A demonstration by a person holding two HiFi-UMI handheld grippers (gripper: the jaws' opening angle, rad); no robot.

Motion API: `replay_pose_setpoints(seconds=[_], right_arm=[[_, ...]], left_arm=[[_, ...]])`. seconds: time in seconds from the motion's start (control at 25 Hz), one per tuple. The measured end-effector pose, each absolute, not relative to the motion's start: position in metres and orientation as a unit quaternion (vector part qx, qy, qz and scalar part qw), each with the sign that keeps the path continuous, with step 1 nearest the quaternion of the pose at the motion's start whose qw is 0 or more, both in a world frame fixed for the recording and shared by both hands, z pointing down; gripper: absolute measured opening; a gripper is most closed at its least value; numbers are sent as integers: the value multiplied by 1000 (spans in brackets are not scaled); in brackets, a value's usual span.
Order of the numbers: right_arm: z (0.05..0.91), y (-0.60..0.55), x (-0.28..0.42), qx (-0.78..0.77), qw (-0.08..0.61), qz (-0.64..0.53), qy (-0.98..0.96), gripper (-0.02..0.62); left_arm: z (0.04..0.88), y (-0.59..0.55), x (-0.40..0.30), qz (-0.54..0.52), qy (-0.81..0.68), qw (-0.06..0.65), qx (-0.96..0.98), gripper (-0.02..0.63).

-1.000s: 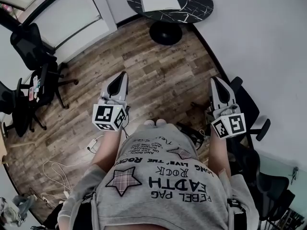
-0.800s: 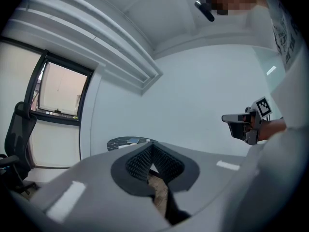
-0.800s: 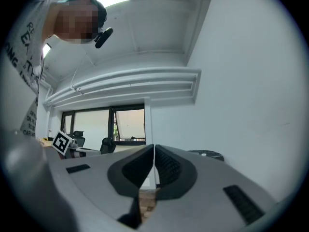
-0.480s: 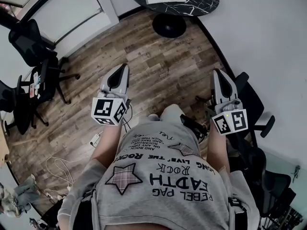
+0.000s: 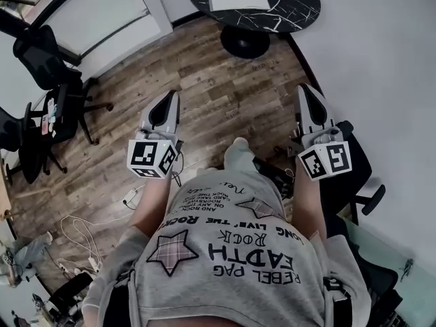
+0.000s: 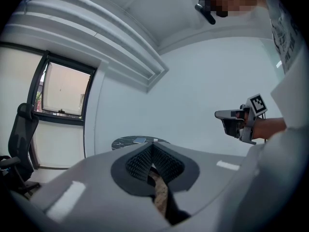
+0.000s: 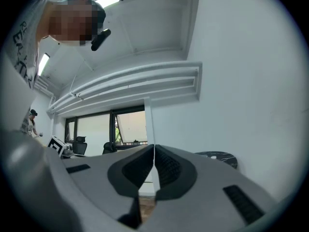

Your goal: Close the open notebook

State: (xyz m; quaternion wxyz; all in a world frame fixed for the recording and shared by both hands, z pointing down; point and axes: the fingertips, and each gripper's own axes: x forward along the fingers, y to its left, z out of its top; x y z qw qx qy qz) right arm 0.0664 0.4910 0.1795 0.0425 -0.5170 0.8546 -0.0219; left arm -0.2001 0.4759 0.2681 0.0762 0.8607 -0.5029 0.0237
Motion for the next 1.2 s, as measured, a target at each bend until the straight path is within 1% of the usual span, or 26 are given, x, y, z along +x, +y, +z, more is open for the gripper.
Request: replay_pose_setpoints(seconds=[0.28, 0.76, 0.92, 1.08, 1.2], right_arm=[[172, 425, 92, -494, 47, -22, 868, 17], [194, 370, 146, -491, 35, -50, 869, 17], [201, 358, 148, -492, 27, -63, 868, 17], [208, 331, 146, -500, 25, -68, 863, 17], [212, 311, 136, -512, 26, -67, 856, 17]], left_arm=[[257, 428, -166, 16, -521, 70, 851, 9], [265, 362, -129, 18, -532, 73, 844, 9], [269, 350, -126, 34, -527, 75, 846, 9], [274, 318, -130, 26, -524, 85, 847, 9], [277, 291, -134, 28, -506, 79, 859, 9]])
